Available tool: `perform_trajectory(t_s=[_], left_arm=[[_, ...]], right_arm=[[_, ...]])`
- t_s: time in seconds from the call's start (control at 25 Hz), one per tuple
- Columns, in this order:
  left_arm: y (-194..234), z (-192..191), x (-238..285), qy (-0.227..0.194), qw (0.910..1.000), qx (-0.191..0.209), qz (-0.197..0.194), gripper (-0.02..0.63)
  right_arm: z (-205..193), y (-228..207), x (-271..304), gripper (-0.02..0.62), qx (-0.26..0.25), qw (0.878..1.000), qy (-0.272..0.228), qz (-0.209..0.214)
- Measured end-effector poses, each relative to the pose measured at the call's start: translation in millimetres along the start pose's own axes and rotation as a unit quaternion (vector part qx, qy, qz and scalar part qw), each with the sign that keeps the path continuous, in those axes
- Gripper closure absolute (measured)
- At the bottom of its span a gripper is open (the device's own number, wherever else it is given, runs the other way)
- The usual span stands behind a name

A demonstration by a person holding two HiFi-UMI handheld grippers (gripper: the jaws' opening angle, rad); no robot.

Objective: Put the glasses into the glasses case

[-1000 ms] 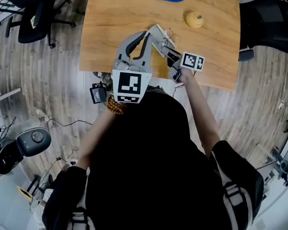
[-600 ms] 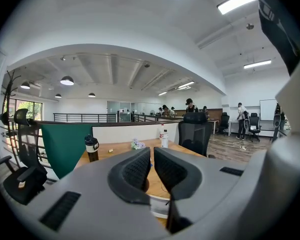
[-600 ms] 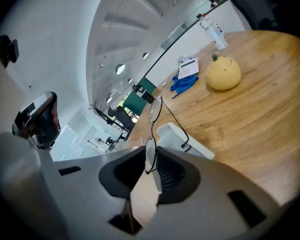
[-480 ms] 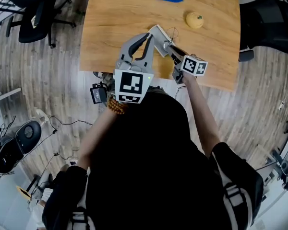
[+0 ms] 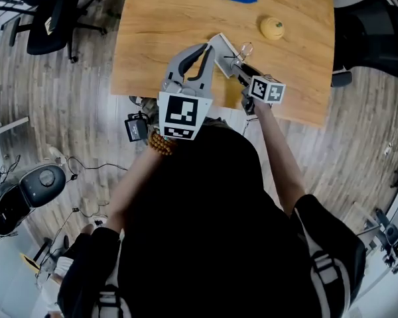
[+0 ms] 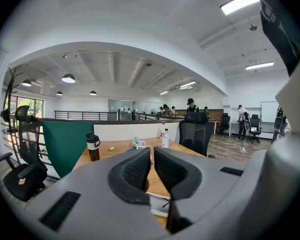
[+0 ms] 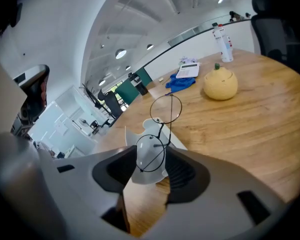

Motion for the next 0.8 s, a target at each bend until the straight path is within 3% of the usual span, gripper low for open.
perform_trajectory(t_s=[0.16,0.32,0.8], left_arm=[[0.2,-1.1,-0.3,0.001,1.0000,0.001,-0.002,0.566],[1.3,-1.9,-1.3,0.004,1.0000,0.005,0.000,0.566],[3.9,-2.4,-3.4,0.006,1.0000,0.006,0.005,0.566]], right_arm=[[-9.2,-2.5,8.5,0.394,-0.046,0.998,0.031,-0.018],[-6.7,-6.1,14.5,0.368,-0.054,0.998,0.041,-0.015],[42.6,-2.3,-7.1,0.345,-0.061,0.998,-0.016,0.020]])
Point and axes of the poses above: the fingertips, and each gripper's own axes: x forward along the fingers, y to its left, z out of its top, the point moved 5 cm from there along -x, backward along the fingers, and after that the axes turned 1 degree about x, right-handed, at the moved point
